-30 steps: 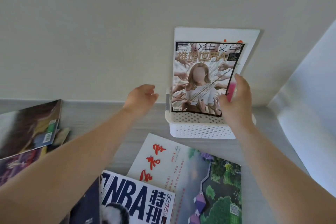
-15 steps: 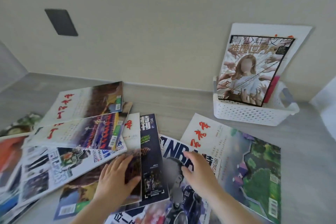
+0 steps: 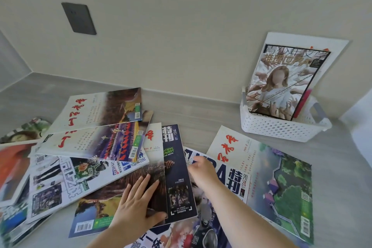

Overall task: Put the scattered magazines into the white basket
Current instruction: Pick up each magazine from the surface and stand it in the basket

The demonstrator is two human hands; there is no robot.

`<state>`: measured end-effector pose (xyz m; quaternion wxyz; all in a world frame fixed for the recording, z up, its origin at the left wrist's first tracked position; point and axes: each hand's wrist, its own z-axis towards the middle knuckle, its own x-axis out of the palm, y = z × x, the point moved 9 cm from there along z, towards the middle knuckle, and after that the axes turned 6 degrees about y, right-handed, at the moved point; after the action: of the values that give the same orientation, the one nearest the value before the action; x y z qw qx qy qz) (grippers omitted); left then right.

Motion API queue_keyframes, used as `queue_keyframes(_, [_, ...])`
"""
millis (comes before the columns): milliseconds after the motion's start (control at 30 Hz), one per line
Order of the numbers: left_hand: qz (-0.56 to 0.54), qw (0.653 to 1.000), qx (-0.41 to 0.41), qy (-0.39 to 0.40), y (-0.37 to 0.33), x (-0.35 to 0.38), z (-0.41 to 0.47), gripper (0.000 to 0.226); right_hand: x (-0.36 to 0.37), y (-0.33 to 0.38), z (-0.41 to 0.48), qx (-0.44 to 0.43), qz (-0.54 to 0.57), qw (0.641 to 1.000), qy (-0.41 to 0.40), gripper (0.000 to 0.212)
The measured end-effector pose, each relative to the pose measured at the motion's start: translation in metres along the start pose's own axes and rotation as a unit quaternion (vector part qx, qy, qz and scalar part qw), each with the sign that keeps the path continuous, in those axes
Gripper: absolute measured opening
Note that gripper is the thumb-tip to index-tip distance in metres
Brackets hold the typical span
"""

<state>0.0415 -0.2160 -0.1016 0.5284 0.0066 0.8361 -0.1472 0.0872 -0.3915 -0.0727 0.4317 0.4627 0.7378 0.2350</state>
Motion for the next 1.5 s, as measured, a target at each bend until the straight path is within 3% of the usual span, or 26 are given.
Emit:
queue_keyframes(67, [-0.007, 1.000, -0.006, -0.024, 0.010, -0.006, 0.000, 0.085, -0.004, 0.013, 0.009, -0.027, -0.060, 0.998, -0.022, 0.020])
queue_keyframes(167, [-0.011, 0.997, -0.035, -0.062, 0.027, -0.017, -0.002, 0.114, 0.004, 0.025, 0.029, -0.019, -0.136, 0.990, -0.001, 0.041])
queue_keyframes(233, [-0.004, 0.998, -0.040, -0.043, 0.031, -0.017, -0.001, 0.134, 0.014, 0.034, 0.042, -0.016, -0.168, 0.985, 0.015, 0.041])
queue_keyframes(367, [0.023, 0.999, -0.018, -0.032, 0.030, -0.014, 0.002, 0.136, 0.028, 0.050, 0.060, -0.014, -0.187, 0.982, -0.003, 0.041])
queue_keyframes(433, [0.028, 0.997, -0.012, -0.066, 0.029, -0.025, -0.003, 0.132, 0.021, 0.050, 0.067, 0.006, -0.103, 0.994, -0.037, 0.046])
queue_keyframes(500, [0.052, 0.998, -0.013, -0.028, 0.027, -0.028, -0.007, 0.110, 0.017, 0.047, 0.072, 0.027, 0.052, 0.997, -0.050, 0.055])
queue_keyframes(567, [0.054, 0.998, 0.018, -0.034, 0.023, -0.027, -0.007, 0.091, 0.022, 0.051, 0.076, 0.032, 0.110, 0.993, -0.032, 0.049])
queue_keyframes(633, [0.041, 0.998, 0.039, -0.038, 0.017, -0.027, -0.005, 0.088, 0.027, 0.058, 0.077, 0.025, 0.008, 1.000, 0.011, 0.013])
queue_keyframes(667, [0.041, 0.997, 0.046, -0.035, 0.015, -0.027, -0.005, 0.088, 0.026, 0.059, 0.077, 0.019, -0.047, 0.999, 0.018, 0.011])
queue_keyframes(833, [0.072, 0.997, 0.024, -0.028, 0.012, -0.030, -0.003, 0.086, 0.020, 0.075, 0.069, -0.078, -0.193, 0.978, 0.002, 0.033])
queue_keyframes(933, [0.022, 0.999, -0.021, -0.009, 0.020, -0.033, -0.002, 0.068, 0.010, 0.090, 0.059, -0.133, -0.203, 0.970, -0.022, 0.034])
queue_keyframes(1000, [0.006, 0.998, -0.033, -0.054, 0.026, -0.031, 0.006, 0.073, -0.003, 0.095, 0.052, -0.150, -0.190, 0.970, -0.030, 0.027])
queue_keyframes(1300, [-0.006, 0.995, -0.088, -0.041, 0.024, -0.037, 0.017, 0.065, -0.104, 0.093, 0.008, -0.165, -0.138, 0.972, -0.097, 0.017])
queue_keyframes(1400, [-0.116, 0.990, -0.075, -0.040, 0.010, -0.054, 0.028, 0.053, -0.150, 0.092, -0.012, -0.182, -0.105, 0.968, -0.137, 0.013])
queue_keyframes(1500, [-0.348, 0.936, -0.047, -0.040, -0.021, -0.080, 0.051, 0.051, -0.183, 0.090, -0.035, -0.210, -0.050, 0.963, -0.161, 0.011])
